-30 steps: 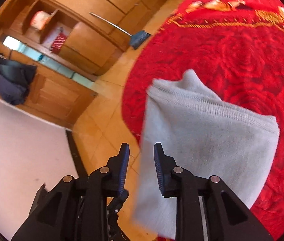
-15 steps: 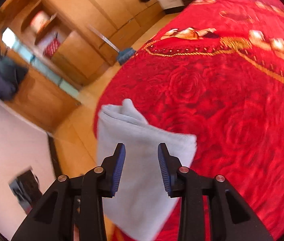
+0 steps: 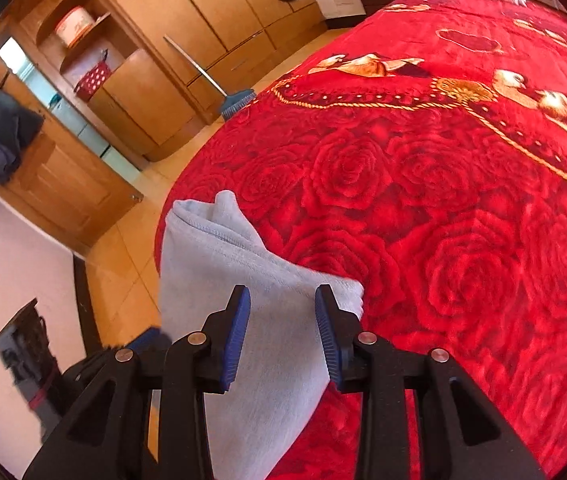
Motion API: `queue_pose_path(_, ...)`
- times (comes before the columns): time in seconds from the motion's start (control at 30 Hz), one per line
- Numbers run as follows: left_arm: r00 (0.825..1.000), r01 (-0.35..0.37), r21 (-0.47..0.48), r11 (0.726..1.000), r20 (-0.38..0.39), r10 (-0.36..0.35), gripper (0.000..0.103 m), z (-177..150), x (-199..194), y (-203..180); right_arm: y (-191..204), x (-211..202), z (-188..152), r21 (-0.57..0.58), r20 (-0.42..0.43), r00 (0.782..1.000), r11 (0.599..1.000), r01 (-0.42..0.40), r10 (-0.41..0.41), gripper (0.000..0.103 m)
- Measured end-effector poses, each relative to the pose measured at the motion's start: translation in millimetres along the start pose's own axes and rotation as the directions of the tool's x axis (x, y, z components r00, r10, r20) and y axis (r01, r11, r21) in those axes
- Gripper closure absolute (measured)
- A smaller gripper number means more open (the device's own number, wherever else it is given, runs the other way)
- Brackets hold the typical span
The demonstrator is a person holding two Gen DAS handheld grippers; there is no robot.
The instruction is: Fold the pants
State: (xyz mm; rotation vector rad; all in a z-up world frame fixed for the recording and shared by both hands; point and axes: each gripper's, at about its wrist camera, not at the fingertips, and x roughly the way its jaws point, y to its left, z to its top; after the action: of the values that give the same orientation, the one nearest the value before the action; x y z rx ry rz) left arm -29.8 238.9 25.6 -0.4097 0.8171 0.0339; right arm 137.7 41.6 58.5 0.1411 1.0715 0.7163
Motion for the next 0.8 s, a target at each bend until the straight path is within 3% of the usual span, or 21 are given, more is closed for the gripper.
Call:
queue_pose_path(0.07,0.997,-0.074,0.049,0.996,0.016,0.073,0.089,7.8,0.7,-4.8,-2.9,-8.5,-7.6,0.024,0.004,1.000,1.000,-0.013,0.013,0.066)
queue_pose_path(0.17,0.995,-0.096,0.065,0.993,0.013,0.096,0.089,18.4,6.2,-4.3,-6.6,-19.1,-27.7,0.048,-0.009,0.999,0.998,-0.036,0.037,0.056)
queue_pose_path(0.3,0.999,-0.042,0.081,0.996,0.004,0.042,0.084,30.4,3.5,-3.0,-13.3,-19.6,-54.2,0.067,-0.034,0.998,0.997,-0.041,0.044,0.055)
queue_pose_path(0.37,1.000,-0.011,0.082,0.997,-0.010,0.012,0.063,35.1,1.3,-1.3,-16.9,-11.1,-60.3,0.090,-0.052,0.997,0.994,-0.054,0.058,0.055)
queue_pose_path(0.43,0.999,0.023,0.079,0.997,-0.026,-0.021,0.053,39.4,-0.5,1.9,-20.1,1.5,-63.2,0.114,-0.082,0.994,0.992,-0.062,0.072,0.055)
queue_pose_path(0.53,0.996,0.061,0.095,0.994,-0.065,-0.055,0.051,41.4,2.2,1.9,-23.2,13.0,-64.5,0.132,-0.072,0.992,0.987,-0.093,0.103,0.055)
queue_pose_path(0.8,0.989,0.068,0.123,0.990,-0.137,-0.051,0.051,40.6,27.8,2.3,-39.5,24.4,-69.0,0.186,-0.026,0.980,0.964,-0.187,0.195,0.050)
